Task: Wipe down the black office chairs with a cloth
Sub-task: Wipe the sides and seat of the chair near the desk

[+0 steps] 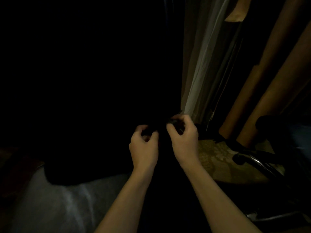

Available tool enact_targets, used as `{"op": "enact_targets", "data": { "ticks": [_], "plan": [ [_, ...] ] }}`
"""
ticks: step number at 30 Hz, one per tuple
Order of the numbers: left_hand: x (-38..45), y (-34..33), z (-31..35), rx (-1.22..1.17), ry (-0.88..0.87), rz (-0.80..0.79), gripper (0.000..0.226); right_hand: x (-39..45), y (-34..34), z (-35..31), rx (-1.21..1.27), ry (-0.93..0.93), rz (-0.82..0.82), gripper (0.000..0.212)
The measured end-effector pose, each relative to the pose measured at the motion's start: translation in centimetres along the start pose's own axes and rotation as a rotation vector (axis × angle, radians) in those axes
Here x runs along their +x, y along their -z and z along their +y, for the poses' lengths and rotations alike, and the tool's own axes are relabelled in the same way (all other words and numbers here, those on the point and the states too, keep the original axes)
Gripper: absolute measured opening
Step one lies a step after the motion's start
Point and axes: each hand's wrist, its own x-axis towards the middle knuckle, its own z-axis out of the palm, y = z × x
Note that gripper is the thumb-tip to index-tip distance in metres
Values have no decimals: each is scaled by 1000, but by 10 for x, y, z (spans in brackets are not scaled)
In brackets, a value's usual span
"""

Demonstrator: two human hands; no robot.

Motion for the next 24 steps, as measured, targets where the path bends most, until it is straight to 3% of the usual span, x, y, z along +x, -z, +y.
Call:
{"op": "enact_targets", "data": {
  "ticks": [5,10,14,17,20,24],
  "plan": [
    [-5,-12,16,-249,95,54,19,12,2,-7,150,-187,106,17],
    [-9,-30,41,-678,427,91,28,17,-11,-12,505,-392,250,31],
    [-6,-25,52,-838,574,95,30,19,-23,-20,766,-642,317,37],
    [-1,-12,51,-779,623,155,24,21,-37,-35,816,-752,350,30],
    [5,4,52,-803,696,192,11,19,-57,-45,823,-810,409,38],
    [21,25,55,-1014,737,188,23,18,-80,-47,756,-840,451,36]
  ]
}}
